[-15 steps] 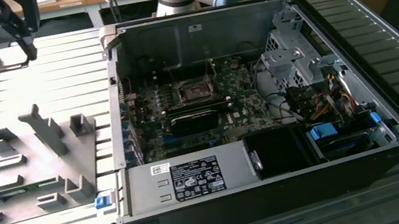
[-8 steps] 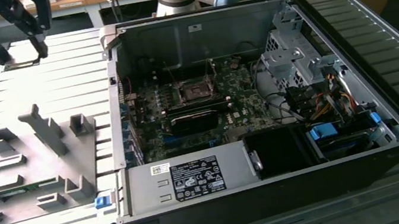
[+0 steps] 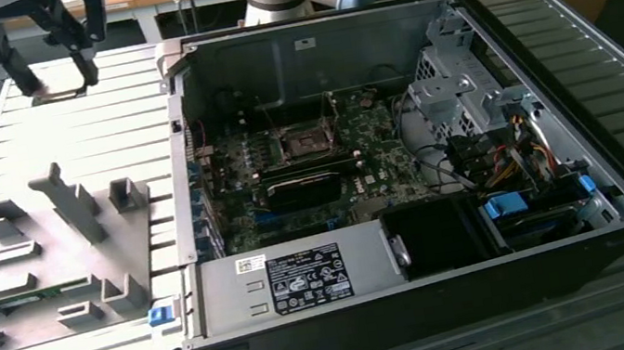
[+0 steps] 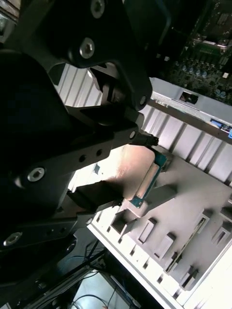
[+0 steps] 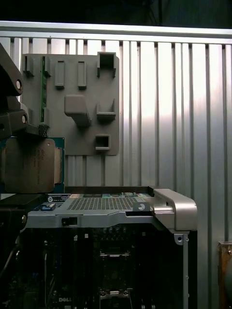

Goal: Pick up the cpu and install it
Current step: 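Pick up the cpu and move it towards the insertion slot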

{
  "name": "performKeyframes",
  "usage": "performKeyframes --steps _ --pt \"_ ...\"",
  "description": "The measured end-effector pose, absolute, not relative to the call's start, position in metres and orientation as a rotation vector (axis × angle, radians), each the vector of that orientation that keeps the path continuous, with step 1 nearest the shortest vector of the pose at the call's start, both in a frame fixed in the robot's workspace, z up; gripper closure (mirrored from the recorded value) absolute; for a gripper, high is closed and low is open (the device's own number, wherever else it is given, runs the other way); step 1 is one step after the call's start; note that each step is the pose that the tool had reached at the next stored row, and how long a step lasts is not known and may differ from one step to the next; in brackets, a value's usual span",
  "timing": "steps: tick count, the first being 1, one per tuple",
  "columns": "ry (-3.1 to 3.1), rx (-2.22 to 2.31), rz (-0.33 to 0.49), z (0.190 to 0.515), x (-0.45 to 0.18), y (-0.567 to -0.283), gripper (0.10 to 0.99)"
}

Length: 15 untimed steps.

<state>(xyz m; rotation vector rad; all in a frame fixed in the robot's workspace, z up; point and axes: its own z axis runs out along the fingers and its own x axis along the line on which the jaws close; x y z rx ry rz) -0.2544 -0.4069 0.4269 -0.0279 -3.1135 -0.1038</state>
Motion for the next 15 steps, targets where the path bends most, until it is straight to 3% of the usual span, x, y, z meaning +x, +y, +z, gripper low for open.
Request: performKeyframes --steps 15 --pt "-3.113 -0.028 -0.104 0.427 -0.231 -0.407 0.541"
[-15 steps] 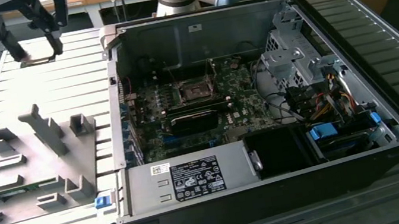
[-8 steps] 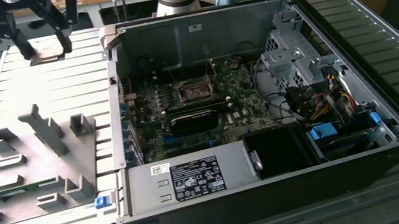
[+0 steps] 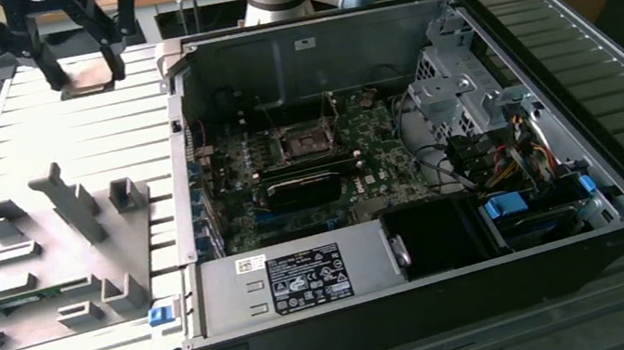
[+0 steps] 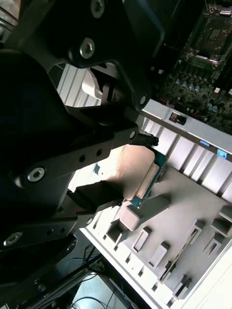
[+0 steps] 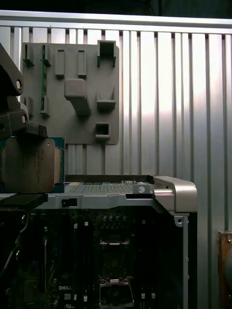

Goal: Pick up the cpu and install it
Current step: 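Pick up the cpu and move it towards the insertion slot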

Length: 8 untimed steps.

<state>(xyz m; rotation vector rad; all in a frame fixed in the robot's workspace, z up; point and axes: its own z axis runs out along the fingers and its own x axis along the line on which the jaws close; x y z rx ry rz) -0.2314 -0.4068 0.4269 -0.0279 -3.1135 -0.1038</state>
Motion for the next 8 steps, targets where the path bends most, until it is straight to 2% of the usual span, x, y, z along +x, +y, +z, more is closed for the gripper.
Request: performKeyframes --steps 8 --pt "-3.114 -0.028 -0.104 0.427 -0.22 -0.407 0.541"
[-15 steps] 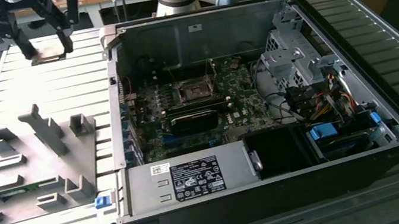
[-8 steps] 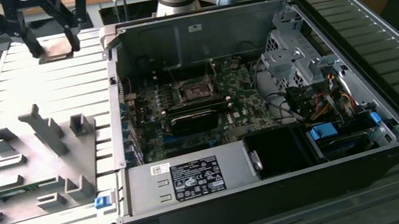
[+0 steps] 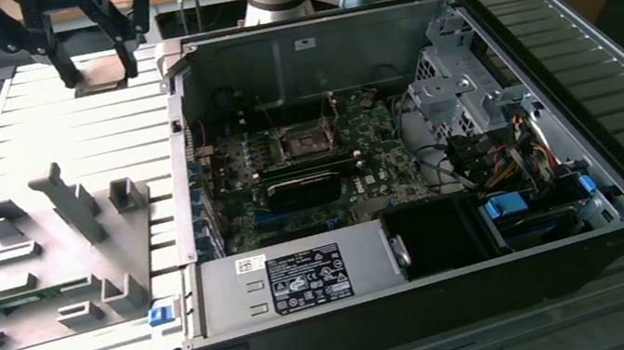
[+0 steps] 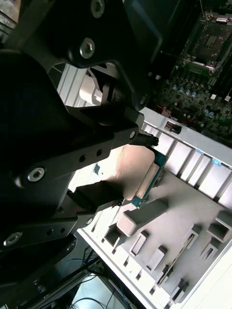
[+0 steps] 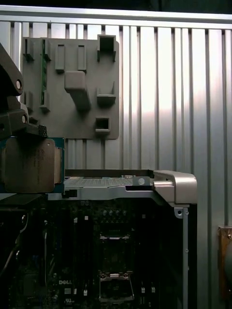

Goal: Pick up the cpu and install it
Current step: 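Pick up the cpu and move it towards the insertion slot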

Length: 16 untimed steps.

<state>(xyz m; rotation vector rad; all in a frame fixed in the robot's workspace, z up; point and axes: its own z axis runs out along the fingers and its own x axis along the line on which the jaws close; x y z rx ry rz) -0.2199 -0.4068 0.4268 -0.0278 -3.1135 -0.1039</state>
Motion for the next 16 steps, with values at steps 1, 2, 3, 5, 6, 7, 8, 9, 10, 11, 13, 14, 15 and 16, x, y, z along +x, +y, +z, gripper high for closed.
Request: performKeyframes --steps 1,2,3,5,6,7,8,9,10,11,13,14,15,16 --pt "-3.114 -0.028 -0.104 0.427 -0.218 -0.407 0.541" --pt "-3.113 -0.028 -0.104 0.427 -0.217 -0.407 0.541" --pt "-3.114 -0.028 -0.104 0.427 -0.216 -0.407 0.541" --pt "-3.113 -0.028 -0.104 0.427 -0.212 -0.407 0.541" --pt "-3.114 -0.028 -0.104 0.427 -0.211 -0.407 0.541" --pt "-3.114 -0.028 -0.104 0.427 -0.21 -0.407 0.541" --pt "-3.114 -0.028 -0.104 0.427 -0.208 -0.407 0.541" --pt "-3.113 -0.028 -0.104 0.427 -0.207 -0.407 0.541" --pt "-3.114 -0.028 -0.104 0.427 -0.205 -0.407 0.541" --pt "-3.114 -0.028 -0.104 0.427 -0.204 -0.407 0.541" --pt "-3.113 -0.028 -0.104 0.427 -0.201 -0.407 0.541" --pt "-3.114 -0.028 -0.104 0.427 -0.2 -0.407 0.541" --pt "-3.114 -0.028 -0.104 0.427 -0.198 -0.407 0.541" --pt "-3.114 -0.028 -0.104 0.427 -0.197 -0.407 0.541"
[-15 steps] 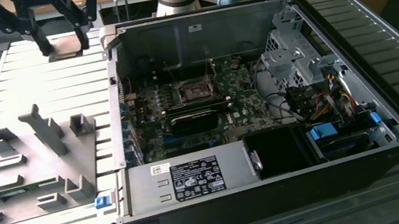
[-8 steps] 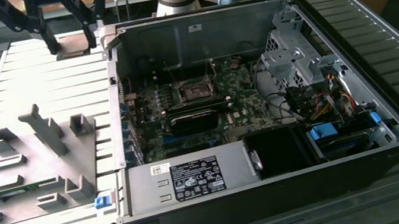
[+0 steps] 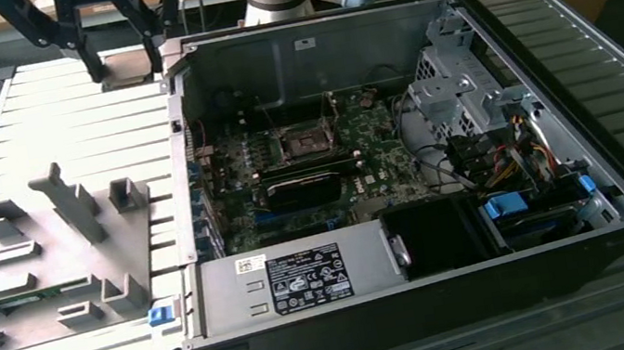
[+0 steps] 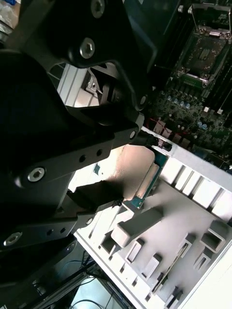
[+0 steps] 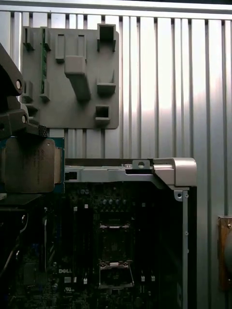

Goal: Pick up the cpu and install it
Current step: 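Pick up the cpu and move it towards the insertion slot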

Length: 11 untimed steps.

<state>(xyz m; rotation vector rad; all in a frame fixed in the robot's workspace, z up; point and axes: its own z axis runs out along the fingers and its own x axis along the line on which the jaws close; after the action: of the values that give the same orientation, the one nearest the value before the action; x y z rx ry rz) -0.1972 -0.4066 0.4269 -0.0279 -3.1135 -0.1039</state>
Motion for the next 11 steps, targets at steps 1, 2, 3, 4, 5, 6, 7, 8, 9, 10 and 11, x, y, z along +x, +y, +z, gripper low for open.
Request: performKeyframes --steps 1,2,3,4,5,6,7,8,9,10,11 --pt "-3.113 -0.028 -0.104 0.427 -0.196 -0.407 0.541" --pt "-3.114 -0.028 -0.104 0.427 -0.195 -0.407 0.541" --pt "-3.114 -0.028 -0.104 0.427 -0.193 -0.407 0.541" --pt "-3.114 -0.028 -0.104 0.427 -0.192 -0.407 0.541" --pt "-3.114 -0.028 -0.104 0.427 -0.19 -0.407 0.541" --pt "-3.113 -0.028 -0.104 0.427 -0.189 -0.407 0.541" --pt "-3.114 -0.028 -0.104 0.427 -0.187 -0.407 0.541" --pt "-3.114 -0.028 -0.104 0.427 -0.186 -0.407 0.541" --pt "-3.114 -0.028 -0.104 0.427 -0.185 -0.407 0.541" --pt "-3.114 -0.028 -0.104 0.427 -0.183 -0.407 0.541" --pt "-3.114 -0.028 -0.104 0.427 -0.182 -0.407 0.541"
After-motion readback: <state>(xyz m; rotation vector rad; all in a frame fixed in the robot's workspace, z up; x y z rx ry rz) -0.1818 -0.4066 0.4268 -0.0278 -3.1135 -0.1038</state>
